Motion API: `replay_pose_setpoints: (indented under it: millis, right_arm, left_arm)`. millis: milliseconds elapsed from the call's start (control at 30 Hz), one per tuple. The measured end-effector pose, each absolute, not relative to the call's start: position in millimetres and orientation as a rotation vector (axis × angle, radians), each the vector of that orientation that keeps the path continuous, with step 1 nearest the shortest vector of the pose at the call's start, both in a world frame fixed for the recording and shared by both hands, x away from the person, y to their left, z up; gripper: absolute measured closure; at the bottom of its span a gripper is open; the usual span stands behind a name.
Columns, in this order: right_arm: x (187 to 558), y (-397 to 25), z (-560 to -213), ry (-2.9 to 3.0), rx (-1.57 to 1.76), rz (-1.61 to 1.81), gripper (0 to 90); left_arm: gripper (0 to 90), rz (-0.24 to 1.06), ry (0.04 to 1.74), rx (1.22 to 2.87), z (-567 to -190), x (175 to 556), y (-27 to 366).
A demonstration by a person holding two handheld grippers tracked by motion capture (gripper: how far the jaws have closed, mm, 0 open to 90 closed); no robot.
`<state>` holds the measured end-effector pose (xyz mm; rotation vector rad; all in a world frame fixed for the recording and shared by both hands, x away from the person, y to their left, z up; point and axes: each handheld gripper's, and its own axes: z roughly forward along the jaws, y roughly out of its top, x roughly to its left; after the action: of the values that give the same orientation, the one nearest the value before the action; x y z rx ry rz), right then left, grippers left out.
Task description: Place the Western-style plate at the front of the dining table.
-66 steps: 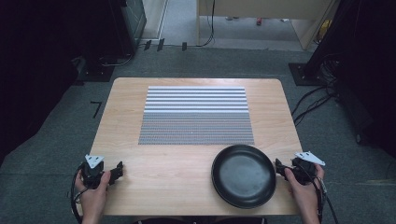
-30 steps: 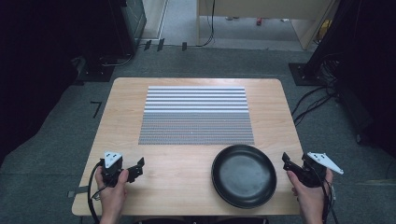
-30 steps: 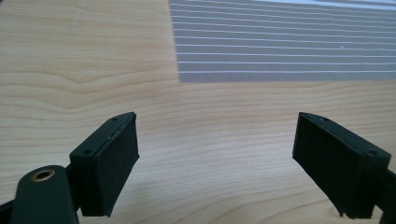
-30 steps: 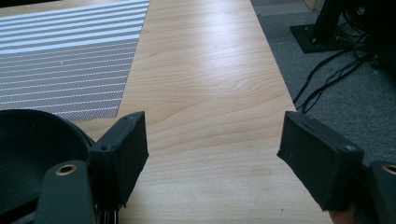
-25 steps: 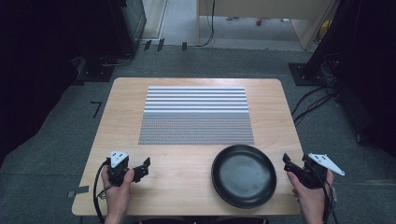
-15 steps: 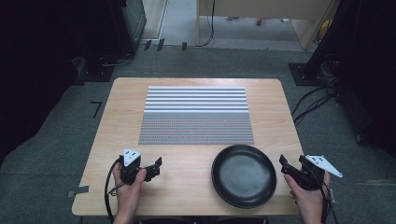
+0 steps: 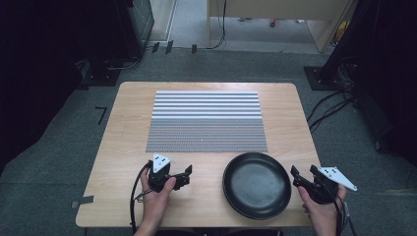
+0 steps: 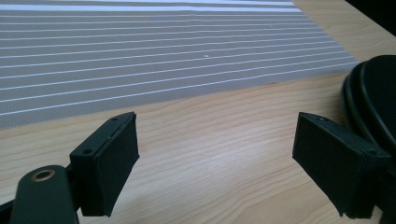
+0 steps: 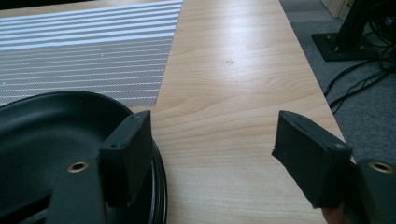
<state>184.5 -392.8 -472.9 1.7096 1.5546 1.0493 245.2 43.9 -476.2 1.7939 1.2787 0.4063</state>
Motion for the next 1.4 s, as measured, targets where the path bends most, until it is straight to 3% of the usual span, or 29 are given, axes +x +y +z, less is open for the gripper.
replay_pose_setpoints:
  millis: [67,200,600,867,1167,1267,1400]
  right_arm:
    - [184,-393,-473,1.553,1.705,1.056,32.4]
    - [183,-396,-474,1.56,1.696,1.221,51.5]
    - [185,-389,-480,1.644,1.734,1.226,51.9]
    - [183,-389,-482,1.622,1.749,1.303,64.2]
    - [185,-388,-487,1.664,1.741,1.263,65.6]
    - [184,-387,-487,1.679,1.756,1.263,71.8]
    - [184,-384,-488,1.667,1.798,1.267,75.8]
  left_arm:
    - [14.2,0.398,1.274,1.796,-476,246,40]
    - [14.3,0.359,1.256,1.8,-475,247,22]
    - [14.4,0.313,1.206,1.818,-473,248,-12]
    - [14.4,0.277,1.175,1.833,-474,245,-27]
    - [15.0,0.243,1.14,1.893,-480,240,-45]
    - [15.4,0.224,1.109,1.923,-483,236,-49]
    - [25.4,0.215,1.085,1.928,-484,233,-52]
